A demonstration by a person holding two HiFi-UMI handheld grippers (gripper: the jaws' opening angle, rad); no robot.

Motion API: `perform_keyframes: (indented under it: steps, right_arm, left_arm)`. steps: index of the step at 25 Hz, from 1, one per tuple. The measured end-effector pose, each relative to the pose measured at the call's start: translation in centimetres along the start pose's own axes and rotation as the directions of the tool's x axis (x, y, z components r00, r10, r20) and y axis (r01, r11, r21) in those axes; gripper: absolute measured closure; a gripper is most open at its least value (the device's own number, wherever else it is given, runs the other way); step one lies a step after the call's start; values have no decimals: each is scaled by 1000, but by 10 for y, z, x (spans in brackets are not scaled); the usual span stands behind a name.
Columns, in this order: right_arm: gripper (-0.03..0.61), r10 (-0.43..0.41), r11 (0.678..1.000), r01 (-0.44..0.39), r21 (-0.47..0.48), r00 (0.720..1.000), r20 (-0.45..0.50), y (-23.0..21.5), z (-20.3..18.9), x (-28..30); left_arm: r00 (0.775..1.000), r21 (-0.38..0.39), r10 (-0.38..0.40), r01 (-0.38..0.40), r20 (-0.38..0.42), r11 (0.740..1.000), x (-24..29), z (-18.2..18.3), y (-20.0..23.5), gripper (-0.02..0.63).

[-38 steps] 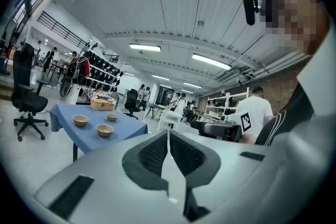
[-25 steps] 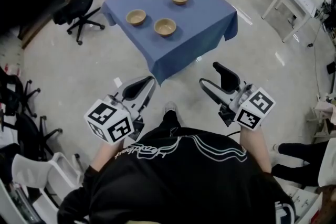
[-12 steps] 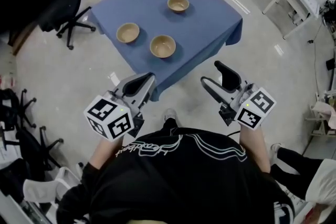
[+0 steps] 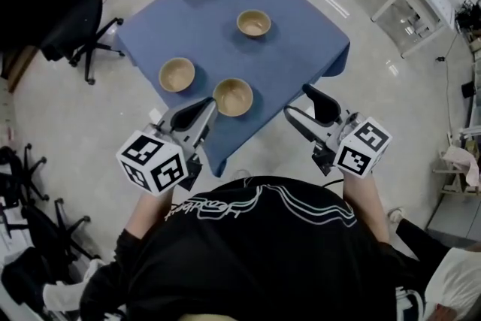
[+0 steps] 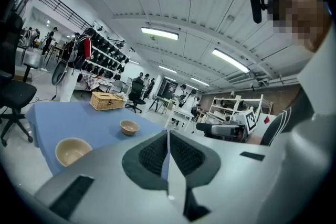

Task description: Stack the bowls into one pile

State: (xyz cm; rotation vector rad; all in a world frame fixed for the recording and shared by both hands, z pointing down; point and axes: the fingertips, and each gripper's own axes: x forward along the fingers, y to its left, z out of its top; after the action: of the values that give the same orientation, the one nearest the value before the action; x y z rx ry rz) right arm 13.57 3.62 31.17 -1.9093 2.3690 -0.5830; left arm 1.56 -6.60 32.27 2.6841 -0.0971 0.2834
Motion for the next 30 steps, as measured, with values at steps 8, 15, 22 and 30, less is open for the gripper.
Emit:
perform_keyframes:
  steps: [8,15,22,30]
  right_arm:
    - [279,-36,999,36,34,999,-17,-24,-3,10]
    - [279,-32,997,35,72,999,-42,-51,-4,21]
    - [281,-6,993,16,115,996,-86,-96,-2,46]
    - [281,29,987,-5,163,989,-146,-158,-5,85]
  left_arm:
    - [1000,-13,10,-10,-13,1000,17,-6,21,581]
    - [998,-38,56,-57,-37,998,31,-15,32,580]
    - [991,-92,130,-133,-36,987,49,-12,53,580]
    - [976,-138,214,-217,-37,966,83,-1,89,581]
